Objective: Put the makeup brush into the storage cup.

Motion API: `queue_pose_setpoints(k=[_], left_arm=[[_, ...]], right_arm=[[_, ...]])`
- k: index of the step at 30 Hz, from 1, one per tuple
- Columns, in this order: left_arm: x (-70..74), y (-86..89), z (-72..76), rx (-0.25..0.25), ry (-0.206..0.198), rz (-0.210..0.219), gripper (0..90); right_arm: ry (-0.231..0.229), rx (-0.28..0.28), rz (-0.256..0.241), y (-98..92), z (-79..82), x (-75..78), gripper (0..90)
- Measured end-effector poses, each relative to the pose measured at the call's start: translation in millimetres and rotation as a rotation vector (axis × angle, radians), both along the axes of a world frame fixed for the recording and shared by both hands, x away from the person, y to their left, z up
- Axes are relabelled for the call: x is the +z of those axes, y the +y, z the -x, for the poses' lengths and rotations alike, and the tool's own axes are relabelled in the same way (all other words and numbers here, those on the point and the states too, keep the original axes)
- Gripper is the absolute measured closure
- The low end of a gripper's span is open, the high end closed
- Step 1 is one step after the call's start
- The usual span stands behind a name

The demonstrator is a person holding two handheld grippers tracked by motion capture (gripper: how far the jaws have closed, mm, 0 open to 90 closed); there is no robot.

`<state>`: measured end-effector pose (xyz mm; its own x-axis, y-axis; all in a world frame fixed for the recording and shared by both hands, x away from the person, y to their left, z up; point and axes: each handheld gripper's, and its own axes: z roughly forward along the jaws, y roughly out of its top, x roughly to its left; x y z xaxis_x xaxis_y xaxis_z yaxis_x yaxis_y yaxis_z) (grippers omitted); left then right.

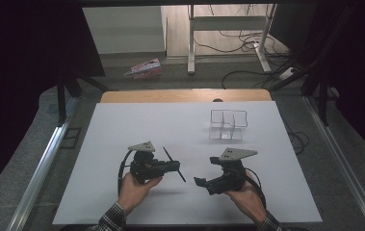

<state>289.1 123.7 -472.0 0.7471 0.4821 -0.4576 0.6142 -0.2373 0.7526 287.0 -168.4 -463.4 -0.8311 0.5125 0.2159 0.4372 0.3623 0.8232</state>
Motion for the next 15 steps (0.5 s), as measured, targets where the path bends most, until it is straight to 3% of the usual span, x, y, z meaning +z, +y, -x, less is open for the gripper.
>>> queue_pose_setpoints(k=[15], left_arm=[[13.3,-17.6,8.1,-0.043,-0.069,-0.206,85.2]], right_arm=[[-0.014,0.006,-0.021,-1.8,-2.6,-0.8,0.0]])
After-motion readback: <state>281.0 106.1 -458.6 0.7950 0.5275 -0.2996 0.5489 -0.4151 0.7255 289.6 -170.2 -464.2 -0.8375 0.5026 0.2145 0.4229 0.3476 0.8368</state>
